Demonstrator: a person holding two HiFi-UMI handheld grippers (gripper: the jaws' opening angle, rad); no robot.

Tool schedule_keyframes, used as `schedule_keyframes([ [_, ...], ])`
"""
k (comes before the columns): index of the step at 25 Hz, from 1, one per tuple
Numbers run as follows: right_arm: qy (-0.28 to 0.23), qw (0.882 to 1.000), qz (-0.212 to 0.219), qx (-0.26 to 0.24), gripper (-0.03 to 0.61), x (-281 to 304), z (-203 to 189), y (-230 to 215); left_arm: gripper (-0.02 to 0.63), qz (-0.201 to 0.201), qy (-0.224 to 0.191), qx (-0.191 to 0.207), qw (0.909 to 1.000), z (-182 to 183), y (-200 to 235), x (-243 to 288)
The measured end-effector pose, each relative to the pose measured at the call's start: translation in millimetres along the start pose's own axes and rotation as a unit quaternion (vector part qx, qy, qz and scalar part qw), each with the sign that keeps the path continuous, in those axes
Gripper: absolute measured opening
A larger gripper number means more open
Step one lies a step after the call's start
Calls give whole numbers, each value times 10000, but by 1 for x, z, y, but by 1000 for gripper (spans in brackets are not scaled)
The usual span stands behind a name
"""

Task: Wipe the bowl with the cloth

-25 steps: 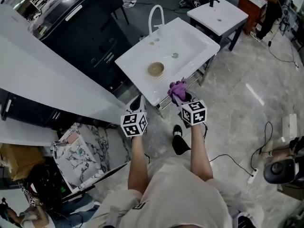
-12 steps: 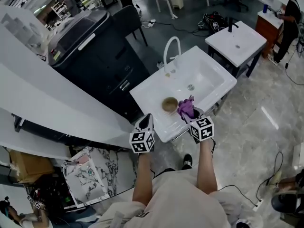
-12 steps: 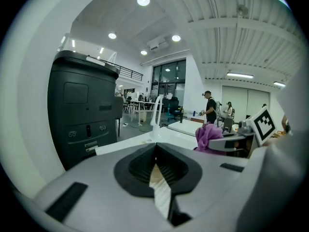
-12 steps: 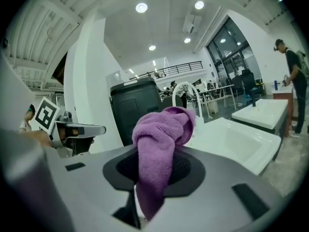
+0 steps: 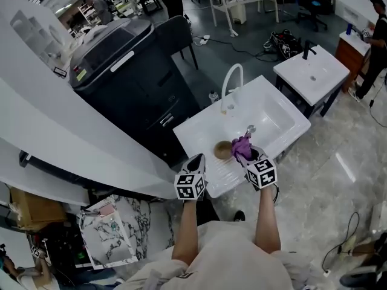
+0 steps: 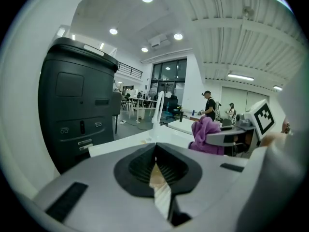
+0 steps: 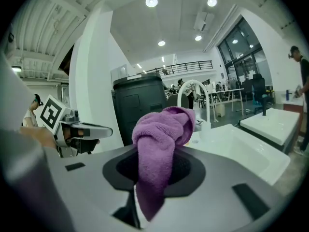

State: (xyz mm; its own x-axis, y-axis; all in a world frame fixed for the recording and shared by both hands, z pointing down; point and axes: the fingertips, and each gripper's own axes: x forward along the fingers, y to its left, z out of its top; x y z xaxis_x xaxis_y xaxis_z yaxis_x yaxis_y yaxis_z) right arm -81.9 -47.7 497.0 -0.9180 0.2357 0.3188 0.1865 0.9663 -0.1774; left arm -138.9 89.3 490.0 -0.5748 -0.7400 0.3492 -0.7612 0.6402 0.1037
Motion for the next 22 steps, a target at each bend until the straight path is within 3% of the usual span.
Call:
schedule_keyframes([
  [7,148,9990,-391,-165,100,21,15,-30,6,-509,470,-1,9976,-4,27,61],
  [10,57,9982,-597,-10,100,29,26,-49,6,-771,666,127,9947,1,33,95],
  [13,117,9963,-793,316,100,35,14,-56,6,-1165,967,186,9883,-3,32,119],
  [18,412,9878,-1240,844,99,40,-25,-64,6,-1964,1834,290,9628,-39,21,148],
  [22,675,9822,-1503,906,100,52,-36,-68,6,-2396,2601,-234,9351,-73,32,172],
])
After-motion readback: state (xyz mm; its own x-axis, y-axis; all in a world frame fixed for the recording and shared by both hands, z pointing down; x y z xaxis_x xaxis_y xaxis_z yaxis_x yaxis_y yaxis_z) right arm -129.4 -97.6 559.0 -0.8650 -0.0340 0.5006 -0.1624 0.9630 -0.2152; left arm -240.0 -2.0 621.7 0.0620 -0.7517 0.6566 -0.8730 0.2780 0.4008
